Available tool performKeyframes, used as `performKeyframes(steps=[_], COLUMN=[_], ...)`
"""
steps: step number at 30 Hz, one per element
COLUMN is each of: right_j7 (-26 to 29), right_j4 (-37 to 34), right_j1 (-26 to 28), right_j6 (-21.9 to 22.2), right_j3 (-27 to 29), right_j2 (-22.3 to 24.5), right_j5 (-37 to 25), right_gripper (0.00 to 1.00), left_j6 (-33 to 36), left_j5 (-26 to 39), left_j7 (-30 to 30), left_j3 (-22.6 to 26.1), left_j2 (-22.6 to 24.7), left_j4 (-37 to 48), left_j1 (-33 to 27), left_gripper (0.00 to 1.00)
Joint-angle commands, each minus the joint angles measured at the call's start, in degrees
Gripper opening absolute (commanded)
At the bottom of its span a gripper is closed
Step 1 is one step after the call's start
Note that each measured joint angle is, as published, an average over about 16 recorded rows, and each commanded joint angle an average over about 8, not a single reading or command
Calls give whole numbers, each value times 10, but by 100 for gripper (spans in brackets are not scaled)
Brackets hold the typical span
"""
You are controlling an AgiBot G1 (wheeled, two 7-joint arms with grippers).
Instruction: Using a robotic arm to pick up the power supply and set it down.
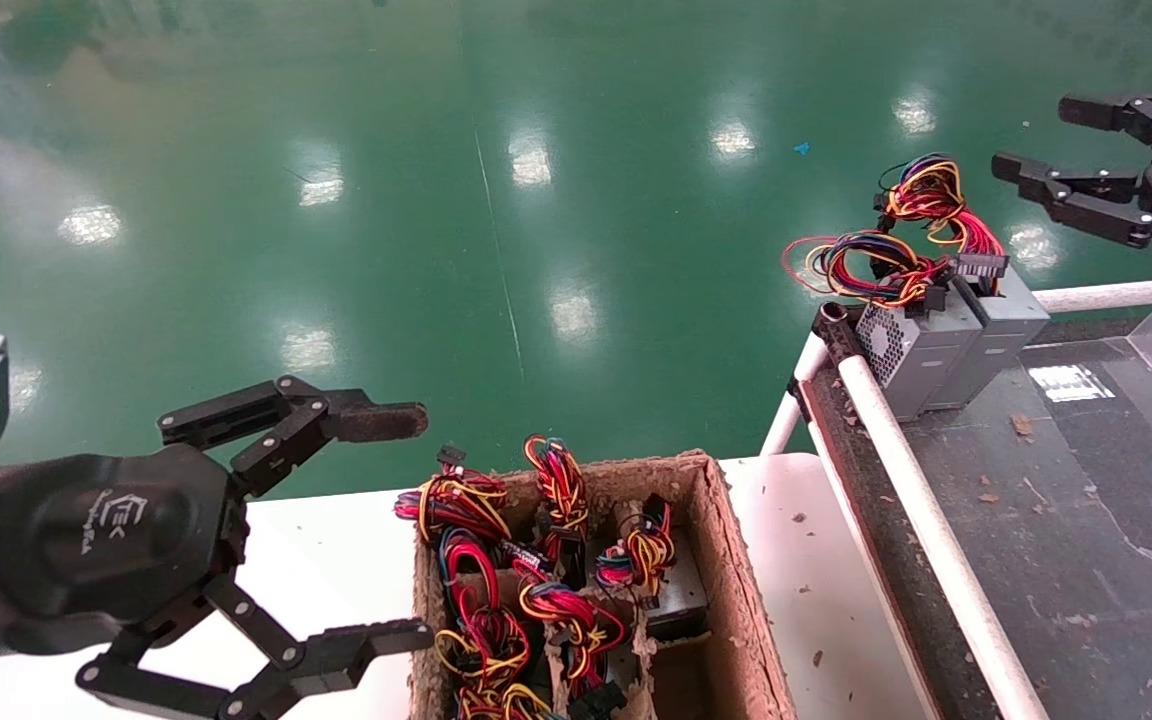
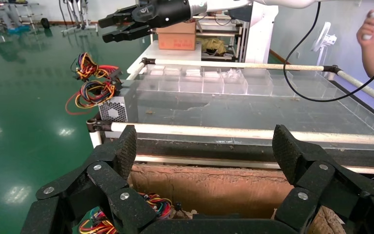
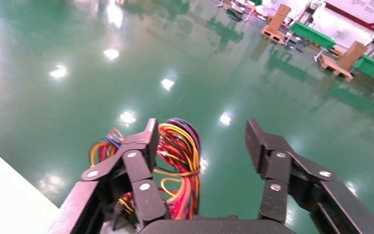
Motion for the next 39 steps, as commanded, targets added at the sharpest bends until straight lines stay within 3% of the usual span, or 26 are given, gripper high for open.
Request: performKeyframes(steps=[1,39], right_j7=[2,209], right_j4=[8,414], right_j1=[-5,-264], right_j6=[-3,-89], right_j3=[2,11], right_j2=[2,55], right_j5=[7,212], right_gripper=[100,100], left_j6=[0,0], left_j5=[0,0], left_j7=[0,0], left_j3=[0,0], left_j2=[0,0], left_j4=[0,0], left_j1=[0,0], left_gripper=[100,100])
